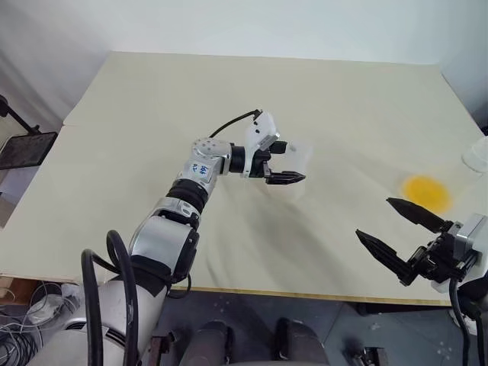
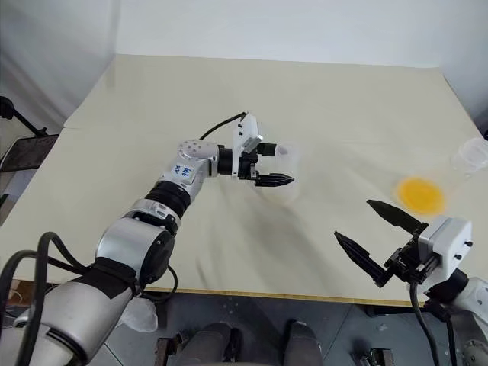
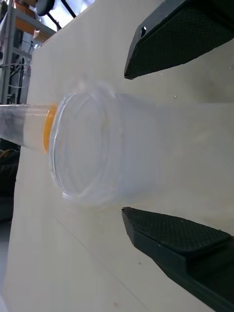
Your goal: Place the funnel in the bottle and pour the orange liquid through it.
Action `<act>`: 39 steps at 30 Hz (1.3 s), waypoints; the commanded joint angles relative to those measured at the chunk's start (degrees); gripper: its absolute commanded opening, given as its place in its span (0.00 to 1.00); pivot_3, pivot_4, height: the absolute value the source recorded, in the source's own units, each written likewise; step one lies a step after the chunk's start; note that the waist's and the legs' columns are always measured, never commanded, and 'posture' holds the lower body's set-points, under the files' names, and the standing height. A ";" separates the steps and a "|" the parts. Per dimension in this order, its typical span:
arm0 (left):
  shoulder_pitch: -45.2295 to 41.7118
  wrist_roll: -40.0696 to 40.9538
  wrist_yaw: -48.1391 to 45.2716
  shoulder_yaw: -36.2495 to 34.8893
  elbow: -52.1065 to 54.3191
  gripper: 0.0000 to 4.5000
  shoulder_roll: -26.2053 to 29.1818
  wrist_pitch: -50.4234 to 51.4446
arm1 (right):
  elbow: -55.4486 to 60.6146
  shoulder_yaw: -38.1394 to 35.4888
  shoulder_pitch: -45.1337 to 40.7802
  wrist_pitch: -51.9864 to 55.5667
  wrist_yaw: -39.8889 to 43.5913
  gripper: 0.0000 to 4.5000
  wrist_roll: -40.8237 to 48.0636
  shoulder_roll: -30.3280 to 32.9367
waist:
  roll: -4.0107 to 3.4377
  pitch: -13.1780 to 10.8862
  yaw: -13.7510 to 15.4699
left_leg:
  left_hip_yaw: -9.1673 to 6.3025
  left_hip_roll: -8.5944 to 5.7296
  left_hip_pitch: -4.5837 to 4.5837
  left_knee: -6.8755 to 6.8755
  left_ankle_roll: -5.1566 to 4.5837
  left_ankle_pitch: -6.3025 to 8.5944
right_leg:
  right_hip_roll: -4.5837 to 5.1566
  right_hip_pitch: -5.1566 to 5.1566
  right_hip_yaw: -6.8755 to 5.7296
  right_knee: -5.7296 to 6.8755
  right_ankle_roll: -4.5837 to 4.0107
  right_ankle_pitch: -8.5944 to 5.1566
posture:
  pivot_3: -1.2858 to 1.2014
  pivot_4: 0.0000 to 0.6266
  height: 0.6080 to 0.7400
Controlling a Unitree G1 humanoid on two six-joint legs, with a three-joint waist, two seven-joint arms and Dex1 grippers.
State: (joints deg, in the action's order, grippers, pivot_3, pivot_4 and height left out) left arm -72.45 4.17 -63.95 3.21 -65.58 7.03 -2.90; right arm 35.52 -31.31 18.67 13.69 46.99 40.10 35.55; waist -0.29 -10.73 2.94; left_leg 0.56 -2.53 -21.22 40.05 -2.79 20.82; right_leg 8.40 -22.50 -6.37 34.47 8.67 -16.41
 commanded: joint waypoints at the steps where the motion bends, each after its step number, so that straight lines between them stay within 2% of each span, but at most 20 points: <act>1: -0.74 1.13 -1.51 -1.11 3.74 0.99 1.42 1.09 | -0.01 -0.50 -0.54 -0.51 0.38 1.00 0.25 1.00 | 0.00 0.00 -0.01 | 0.00 0.00 0.00 0.00 0.00 0.00 | 0.00 0.00 0.00 0.01 0.00 0.00 | 0.52 0.24 1.00; 6: 0.43 1.62 -3.24 -1.50 7.27 0.99 4.21 3.63 | -0.95 -0.59 -1.61 -0.12 1.01 1.00 0.39 1.93 | -0.01 0.00 -0.06 | -0.01 -0.01 0.00 0.01 0.00 0.00 | 0.01 0.00 0.01 0.04 0.00 0.00 | 0.52 0.24 1.00; 11: 4.28 3.12 -5.49 -2.20 16.48 0.99 9.65 9.03 | -2.71 -0.21 -2.72 0.32 2.78 1.00 0.56 3.58 | -0.01 0.01 -0.31 | -0.02 0.00 0.02 0.01 0.00 0.00 | 0.01 -0.03 0.02 0.10 0.00 0.00 | 0.52 0.24 1.00; 15: 12.71 5.86 -3.18 -5.65 30.83 0.99 17.26 16.95 | -4.86 0.80 -4.64 1.08 4.62 1.00 0.86 5.21 | -0.03 0.01 -1.34 | -0.07 0.03 0.07 0.00 0.01 0.00 | 0.02 -0.06 0.06 0.23 0.00 0.00 | 0.52 0.24 1.00; 24: 32.40 14.60 6.48 -18.65 56.90 0.99 26.17 25.20 | -10.31 5.42 -11.31 2.71 8.45 1.00 0.91 7.13 | -0.02 0.01 -1.53 | -0.29 0.00 0.07 0.10 0.03 0.01 | 0.09 -0.04 0.08 0.32 -0.01 -0.01 | 0.52 0.24 1.00; 29: 40.52 17.93 9.95 -21.37 66.22 0.99 28.30 28.77 | -13.81 9.00 -15.65 3.04 10.56 1.00 0.29 7.14 | -0.03 0.02 -1.26 | -0.35 -0.01 0.10 0.11 0.05 0.02 | 0.11 0.01 0.10 0.32 -0.01 -0.01 | 0.52 0.24 1.00; 39: 43.04 20.85 14.37 -20.33 70.74 0.99 28.71 31.40 | -17.78 11.92 -20.98 2.85 13.06 1.00 -0.59 7.32 | -0.04 0.02 -1.56 | -0.39 -0.06 0.11 0.08 0.07 0.03 | 0.11 0.01 0.11 0.31 -0.01 -0.01 | 0.52 0.24 1.00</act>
State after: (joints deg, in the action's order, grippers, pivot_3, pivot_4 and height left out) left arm -29.91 23.69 -50.03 -16.88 2.70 34.79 28.33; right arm 17.42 -18.63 -1.77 16.82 59.53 39.34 42.05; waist -0.33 -10.71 1.38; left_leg 0.18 -2.58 -21.10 40.13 -2.72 20.85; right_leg 8.51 -22.49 -6.26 34.78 8.65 -16.42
